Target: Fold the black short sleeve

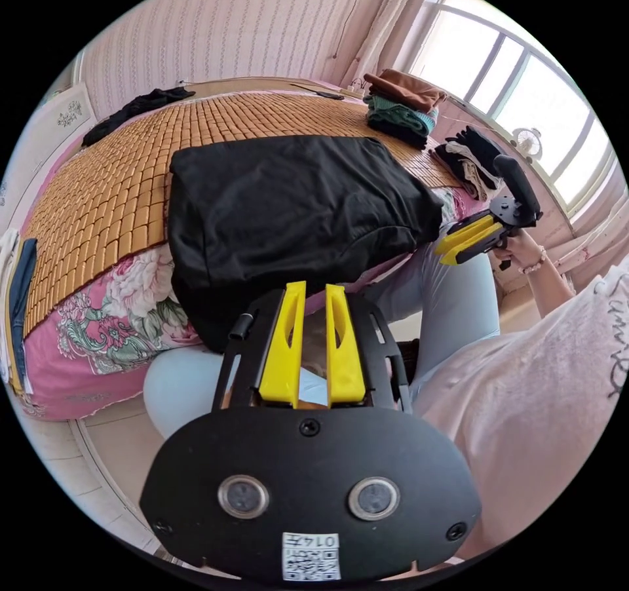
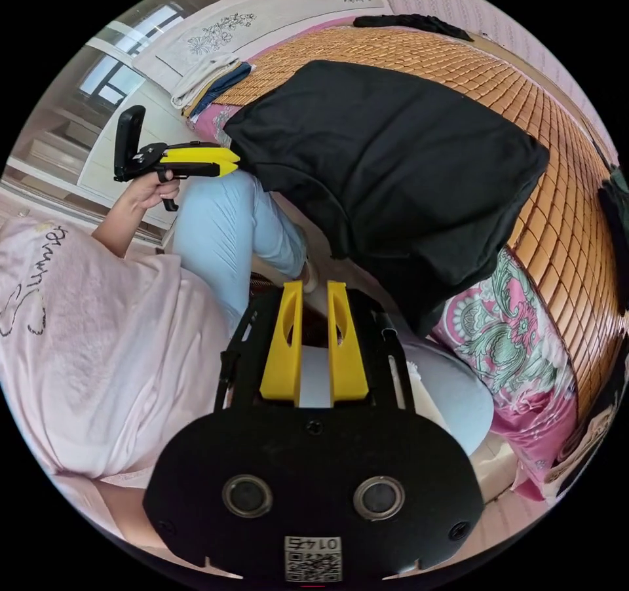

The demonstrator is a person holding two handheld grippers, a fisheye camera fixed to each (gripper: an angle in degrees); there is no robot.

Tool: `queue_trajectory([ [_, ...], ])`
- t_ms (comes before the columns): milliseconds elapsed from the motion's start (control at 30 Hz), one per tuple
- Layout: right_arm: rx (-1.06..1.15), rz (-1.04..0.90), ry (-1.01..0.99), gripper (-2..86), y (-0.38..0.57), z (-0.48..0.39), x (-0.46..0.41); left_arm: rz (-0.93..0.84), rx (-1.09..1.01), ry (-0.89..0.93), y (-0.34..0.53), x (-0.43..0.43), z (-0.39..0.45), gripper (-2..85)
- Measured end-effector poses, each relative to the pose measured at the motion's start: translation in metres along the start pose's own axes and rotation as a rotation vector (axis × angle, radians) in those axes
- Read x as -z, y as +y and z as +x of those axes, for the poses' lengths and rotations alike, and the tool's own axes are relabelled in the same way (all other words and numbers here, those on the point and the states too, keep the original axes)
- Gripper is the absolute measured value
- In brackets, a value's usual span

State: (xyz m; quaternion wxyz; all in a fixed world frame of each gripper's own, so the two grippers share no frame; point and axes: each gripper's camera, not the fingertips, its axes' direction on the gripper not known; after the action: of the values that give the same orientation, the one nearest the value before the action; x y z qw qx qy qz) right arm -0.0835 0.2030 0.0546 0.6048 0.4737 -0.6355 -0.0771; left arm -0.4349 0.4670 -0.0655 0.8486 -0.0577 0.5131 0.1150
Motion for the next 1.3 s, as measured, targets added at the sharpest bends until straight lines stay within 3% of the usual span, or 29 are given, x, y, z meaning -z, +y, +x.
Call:
queue_trajectory([
  [333,-0.212,0.377,0.104,7.7,0.008,0.057,0.085,0.240,0.123,-0.153,-0.031,0.052,-0.060,7.1],
  [533,-0.305,0.530,0.056,8.7,-0.005,0.112,0.128,0.281,0.282,0.010,-0.040,0.070,-0.125,8.3],
  [667,-0.332,0.526,0.114,8.4,-0.012,0.120,0.130,0.259,0.215,0.077,-0.035,0.050,-0.100,6.7],
  [833,-0.374,0.534,0.096,8.9,-0.014,0.150,0.146,0.236,0.149,-0.160,-0.043,0.040,-0.074,6.8],
  [1033,-0.376,0.520,0.204,12.8,-0.061,0.203,0.186,0.273,0.224,-0.083,-0.115,0.055,-0.165,9.3],
  [1167,-0.444,0.529,0.136,13.3,-0.094,0.262,0.185,0.230,0.297,-0.079,-0.183,0.034,-0.227,11.3],
  [1300,-0.472,0.457,0.043,12.1,-0.115,0.298,0.162,0.099,0.328,0.072,-0.222,-0.009,-0.259,12.0],
])
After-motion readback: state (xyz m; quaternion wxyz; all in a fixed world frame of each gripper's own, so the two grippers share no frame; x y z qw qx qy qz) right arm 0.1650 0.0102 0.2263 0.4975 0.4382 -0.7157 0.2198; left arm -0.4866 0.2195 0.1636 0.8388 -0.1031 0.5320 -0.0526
